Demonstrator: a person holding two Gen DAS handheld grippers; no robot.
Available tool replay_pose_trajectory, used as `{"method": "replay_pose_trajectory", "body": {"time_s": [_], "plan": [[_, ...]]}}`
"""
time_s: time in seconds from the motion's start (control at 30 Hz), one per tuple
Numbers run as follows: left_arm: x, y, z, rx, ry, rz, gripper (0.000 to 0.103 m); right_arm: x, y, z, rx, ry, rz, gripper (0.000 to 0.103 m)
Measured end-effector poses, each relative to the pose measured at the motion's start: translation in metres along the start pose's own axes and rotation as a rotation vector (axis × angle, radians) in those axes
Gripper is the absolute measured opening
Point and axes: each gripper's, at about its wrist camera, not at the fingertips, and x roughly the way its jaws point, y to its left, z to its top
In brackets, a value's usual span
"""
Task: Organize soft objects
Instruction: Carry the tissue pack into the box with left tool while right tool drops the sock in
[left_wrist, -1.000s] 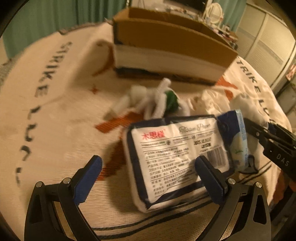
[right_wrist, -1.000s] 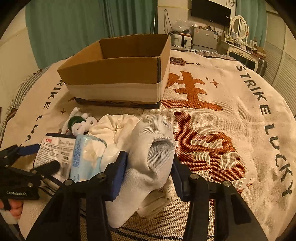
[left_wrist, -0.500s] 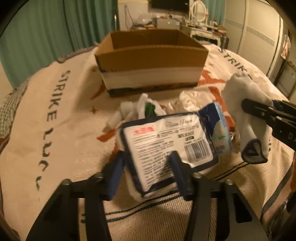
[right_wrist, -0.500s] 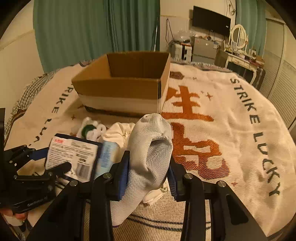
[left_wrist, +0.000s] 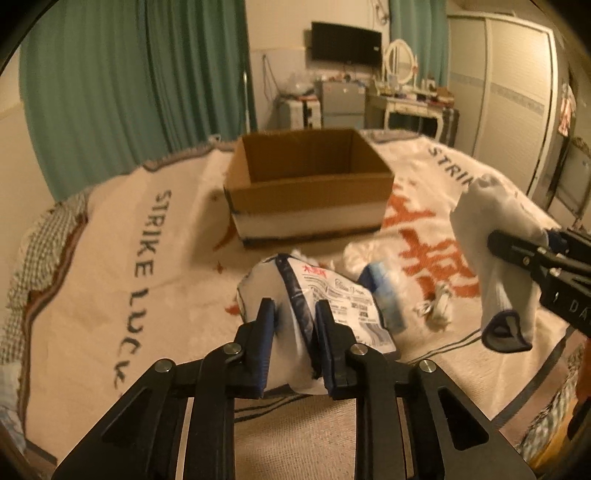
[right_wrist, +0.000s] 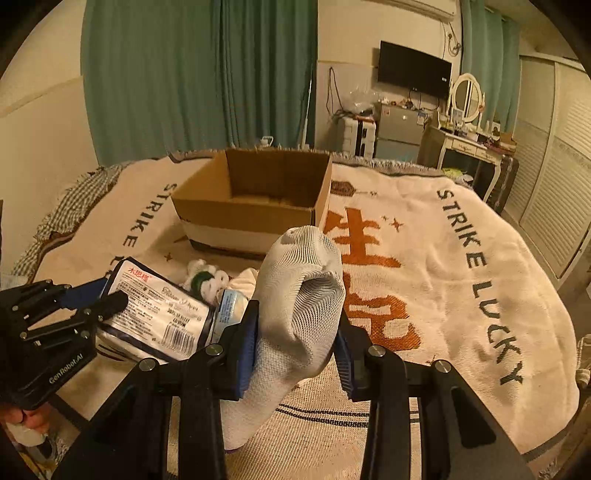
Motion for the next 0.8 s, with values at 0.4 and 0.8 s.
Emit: {"method": "replay_pose_trajectory", "body": {"time_s": [0.4,0.8], "plan": [[-0.032,-0.001,0.076,0.035,-0.173,0.025,0.021,-0.017,0.006,0.047,-0.050,-0.097,0.023,0.037],[0.064,0.019,0.184,0.015,-0.209,0.026,0.022,0.070,-0.008,0.167,-0.101,-0.162,0.063,0.037]]}}
